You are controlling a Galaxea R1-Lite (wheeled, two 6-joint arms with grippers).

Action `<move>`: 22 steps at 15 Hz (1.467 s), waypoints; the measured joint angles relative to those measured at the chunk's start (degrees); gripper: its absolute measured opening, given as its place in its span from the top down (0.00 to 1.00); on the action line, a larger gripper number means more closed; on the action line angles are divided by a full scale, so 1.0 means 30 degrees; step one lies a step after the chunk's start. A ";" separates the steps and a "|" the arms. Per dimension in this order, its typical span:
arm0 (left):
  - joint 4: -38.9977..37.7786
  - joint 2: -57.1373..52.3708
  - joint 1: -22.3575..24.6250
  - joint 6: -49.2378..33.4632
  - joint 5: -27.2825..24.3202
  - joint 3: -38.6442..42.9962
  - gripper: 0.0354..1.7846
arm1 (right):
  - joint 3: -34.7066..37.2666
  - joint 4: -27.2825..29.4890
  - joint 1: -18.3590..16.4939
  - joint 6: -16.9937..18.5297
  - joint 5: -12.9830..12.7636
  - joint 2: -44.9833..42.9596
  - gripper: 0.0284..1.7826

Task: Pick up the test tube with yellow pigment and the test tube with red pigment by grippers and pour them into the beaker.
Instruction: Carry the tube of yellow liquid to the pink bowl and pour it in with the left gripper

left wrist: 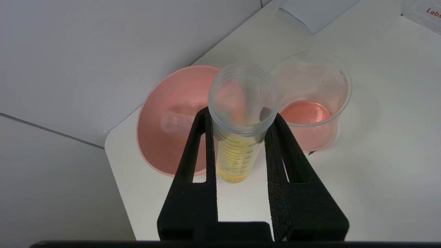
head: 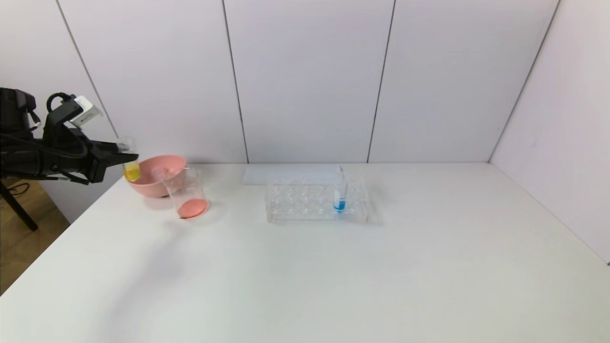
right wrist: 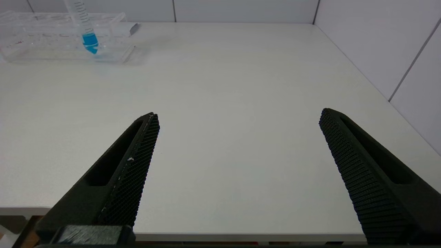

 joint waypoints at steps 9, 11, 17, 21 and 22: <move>0.7444 0.0646 -0.0195 0.3999 -0.0240 -0.4287 0.78 | 0.0008 0.0000 0.0000 0.0000 0.0008 0.0000 0.05; 0.9736 0.0967 -0.0471 0.5108 -0.0138 -0.5518 0.78 | 0.0008 0.0000 0.0000 -0.0008 0.0000 0.0000 0.05; 1.1203 0.2003 -0.0707 0.6689 0.0228 -0.7359 0.78 | 0.0000 0.0000 0.0000 0.0000 0.0008 0.0000 0.05; 1.5222 0.2796 -0.1085 0.8428 0.2324 -1.0399 0.78 | 0.0000 0.0000 0.0000 -0.0008 0.0008 0.0000 0.05; 1.6173 0.3052 -0.1252 0.8765 0.2775 -1.1191 0.78 | 0.0000 0.0000 0.0000 0.0000 0.0008 0.0000 0.05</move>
